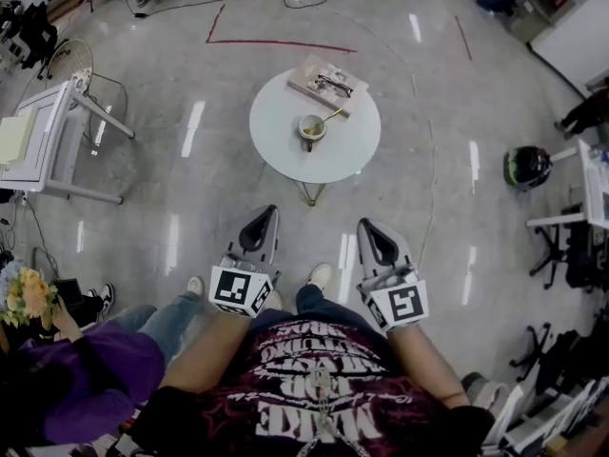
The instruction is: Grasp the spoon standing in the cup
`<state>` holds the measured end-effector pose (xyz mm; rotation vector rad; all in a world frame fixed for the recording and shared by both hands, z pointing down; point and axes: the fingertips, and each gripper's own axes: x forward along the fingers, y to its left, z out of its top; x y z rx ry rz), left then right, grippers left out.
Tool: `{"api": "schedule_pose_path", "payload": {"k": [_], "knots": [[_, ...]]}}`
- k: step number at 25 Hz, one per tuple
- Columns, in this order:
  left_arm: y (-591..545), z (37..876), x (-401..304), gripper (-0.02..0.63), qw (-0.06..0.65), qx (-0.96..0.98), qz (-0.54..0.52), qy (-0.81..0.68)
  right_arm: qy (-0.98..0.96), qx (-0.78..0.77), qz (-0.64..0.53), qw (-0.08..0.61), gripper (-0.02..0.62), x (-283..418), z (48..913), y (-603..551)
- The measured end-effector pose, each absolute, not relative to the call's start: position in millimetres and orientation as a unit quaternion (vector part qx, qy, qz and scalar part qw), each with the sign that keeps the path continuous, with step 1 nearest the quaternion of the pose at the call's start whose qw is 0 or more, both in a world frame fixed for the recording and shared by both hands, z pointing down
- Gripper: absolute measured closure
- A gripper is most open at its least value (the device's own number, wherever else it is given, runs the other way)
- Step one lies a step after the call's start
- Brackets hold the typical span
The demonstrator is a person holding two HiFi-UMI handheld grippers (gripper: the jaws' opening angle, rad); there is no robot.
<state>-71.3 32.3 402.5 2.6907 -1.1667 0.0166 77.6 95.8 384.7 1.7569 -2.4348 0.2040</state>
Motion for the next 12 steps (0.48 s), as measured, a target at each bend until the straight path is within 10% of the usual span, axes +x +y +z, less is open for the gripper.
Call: {"api": "schedule_pose_path", "payload": {"k": [12], "knots": [[10.6,390.5,-44.1,0.581,0.084,0.9,0.004,-0.427,-0.823,0.561,0.066,0.057,0.569,113.4,383.4,72.3]]}}
